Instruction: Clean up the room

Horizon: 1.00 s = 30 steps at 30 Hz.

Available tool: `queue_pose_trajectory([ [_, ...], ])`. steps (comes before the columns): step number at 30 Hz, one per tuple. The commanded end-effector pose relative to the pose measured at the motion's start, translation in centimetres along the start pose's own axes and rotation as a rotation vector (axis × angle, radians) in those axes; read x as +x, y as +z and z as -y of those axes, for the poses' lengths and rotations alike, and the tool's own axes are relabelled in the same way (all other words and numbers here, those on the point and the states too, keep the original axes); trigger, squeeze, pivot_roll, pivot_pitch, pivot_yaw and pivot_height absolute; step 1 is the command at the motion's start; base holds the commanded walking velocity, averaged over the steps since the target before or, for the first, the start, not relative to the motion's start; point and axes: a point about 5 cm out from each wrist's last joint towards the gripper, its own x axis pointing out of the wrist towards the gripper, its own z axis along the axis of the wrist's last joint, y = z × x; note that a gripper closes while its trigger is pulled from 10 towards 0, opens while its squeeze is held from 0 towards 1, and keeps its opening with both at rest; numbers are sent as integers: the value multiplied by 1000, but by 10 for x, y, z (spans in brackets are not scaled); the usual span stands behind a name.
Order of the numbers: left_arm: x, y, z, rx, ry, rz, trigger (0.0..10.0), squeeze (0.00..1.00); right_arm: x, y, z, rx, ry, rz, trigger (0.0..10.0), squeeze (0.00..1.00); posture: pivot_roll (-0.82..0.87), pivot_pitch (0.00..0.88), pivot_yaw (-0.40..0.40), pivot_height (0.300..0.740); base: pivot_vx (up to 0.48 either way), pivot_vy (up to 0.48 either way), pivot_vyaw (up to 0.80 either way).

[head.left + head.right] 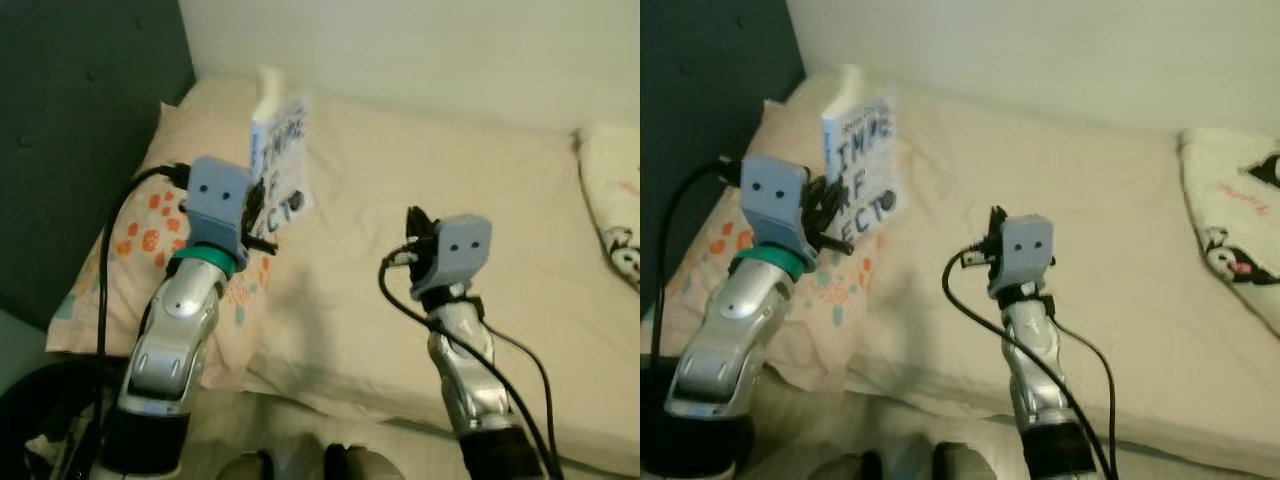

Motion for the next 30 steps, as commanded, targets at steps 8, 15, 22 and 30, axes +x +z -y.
queue_pose_trajectory([
  [8,-3,-1,11,-1,-43,15,10000,0,-6,-7,3,4,-15,-25,10000,0,-76,101,13,720,0,0,0],
  [15,-3,-2,11,-2,-42,13,10000,0,-6,-7,3,8,-20,-23,10000,0,-78,102,17,695,0,0,0],
  [22,-3,-4,11,1,-38,8,10000,0,-6,-7,3,9,-21,-23,10000,0,-77,103,16,670,0,0,0],
  [30,-4,-12,10,-39,-20,-28,10000,0,-6,-7,3,7,-18,-21,10000,0,-78,103,14,630,0,0,0],
])
